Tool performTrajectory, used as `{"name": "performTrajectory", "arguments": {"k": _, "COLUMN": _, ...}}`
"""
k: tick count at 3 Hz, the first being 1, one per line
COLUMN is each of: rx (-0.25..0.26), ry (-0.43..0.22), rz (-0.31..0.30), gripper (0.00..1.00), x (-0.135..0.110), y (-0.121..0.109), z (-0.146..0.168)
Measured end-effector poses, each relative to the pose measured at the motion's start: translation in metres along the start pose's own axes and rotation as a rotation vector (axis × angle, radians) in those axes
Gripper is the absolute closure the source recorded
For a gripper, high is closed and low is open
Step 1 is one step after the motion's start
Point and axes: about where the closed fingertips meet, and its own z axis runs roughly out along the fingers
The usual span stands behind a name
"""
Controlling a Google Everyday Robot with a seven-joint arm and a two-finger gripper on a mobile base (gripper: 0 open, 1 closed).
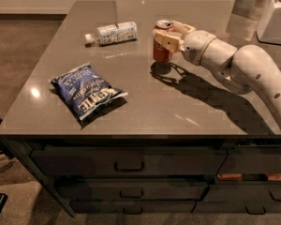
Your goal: Place coke can upright
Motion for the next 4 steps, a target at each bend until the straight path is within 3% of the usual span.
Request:
{"name": "performTrajectory", "arguments": {"k": 2, "rx": -0.014, "ry": 0.005, "rz": -0.007, "gripper": 0.13, "x": 0.012, "y": 0.001, "z": 0.001}}
{"name": "performTrajectory", "arguments": {"k": 3, "rx": -0.025, "ry": 0.029, "rz": -0.002, "gripper": 0.0, "x": 0.02, "y": 0.0, "z": 0.002}}
{"name": "performTrajectory", "arguments": {"k": 4, "rx": -0.025, "ry": 0.031, "rz": -0.002, "gripper": 0.0, "x": 0.021, "y": 0.0, "z": 0.002}}
